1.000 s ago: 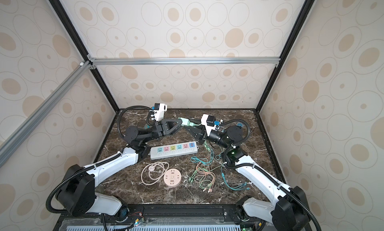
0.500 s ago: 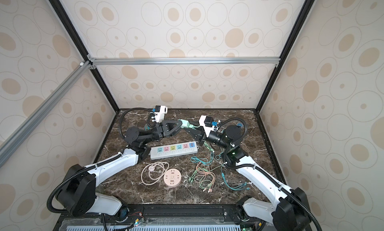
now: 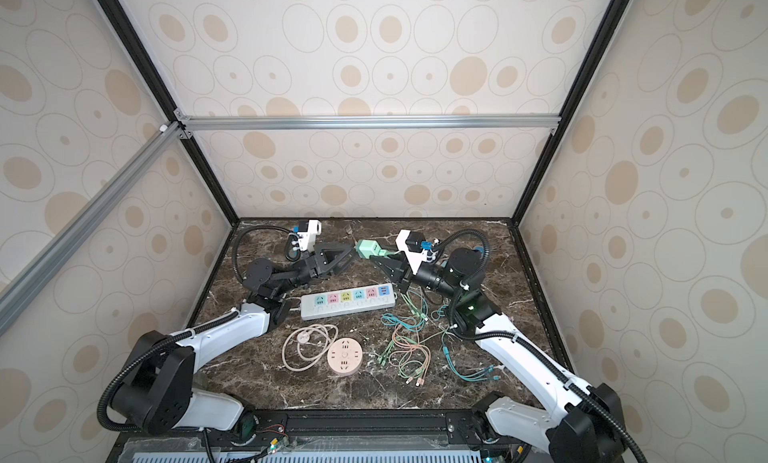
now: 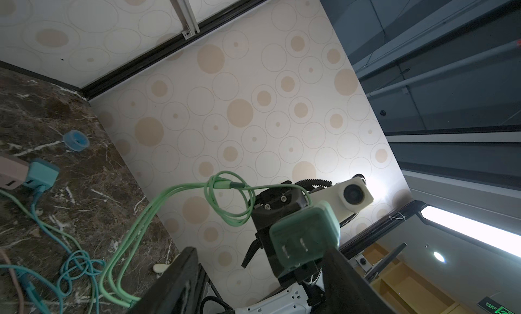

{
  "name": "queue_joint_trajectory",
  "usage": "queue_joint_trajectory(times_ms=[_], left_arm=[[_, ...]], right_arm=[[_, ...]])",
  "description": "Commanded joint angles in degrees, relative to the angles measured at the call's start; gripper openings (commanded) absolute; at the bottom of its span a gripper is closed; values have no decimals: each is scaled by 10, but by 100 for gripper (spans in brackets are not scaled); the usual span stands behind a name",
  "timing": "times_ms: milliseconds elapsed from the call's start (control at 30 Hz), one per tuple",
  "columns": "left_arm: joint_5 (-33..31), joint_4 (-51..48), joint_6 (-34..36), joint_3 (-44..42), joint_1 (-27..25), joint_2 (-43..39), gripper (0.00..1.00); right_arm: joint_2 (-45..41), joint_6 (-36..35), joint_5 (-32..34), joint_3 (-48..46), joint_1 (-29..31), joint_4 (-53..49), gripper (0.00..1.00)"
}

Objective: Insert the plug

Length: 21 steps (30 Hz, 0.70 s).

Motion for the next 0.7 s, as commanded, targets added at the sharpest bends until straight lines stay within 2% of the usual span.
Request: queue_joint_trajectory(times_ms=[0,67,167,233,333,433,667], left_arm=[[-2,-38,50,-27,31,-54,71],[-20,-152,126,-36,48,-93,72],[-94,-397,289,-16,60,-151,74],[-183,-570,390,16,61,-178,74],[-305,-715,466,40,62,-199,74],[-382,-775,494,33,63,-208,72],[-457,-766,501,-35,63,-200,67]], right_arm=[[4,-24,19,33,2,-25,8],[16,-39,22,47,2,-53,7],[40,-61,23,72,1,-94,5],[59,-71,20,89,-3,-112,4],[86,-79,13,110,-12,-118,4],[123,-102,5,144,-16,-136,4],[231,-149,-11,249,-19,-205,4]])
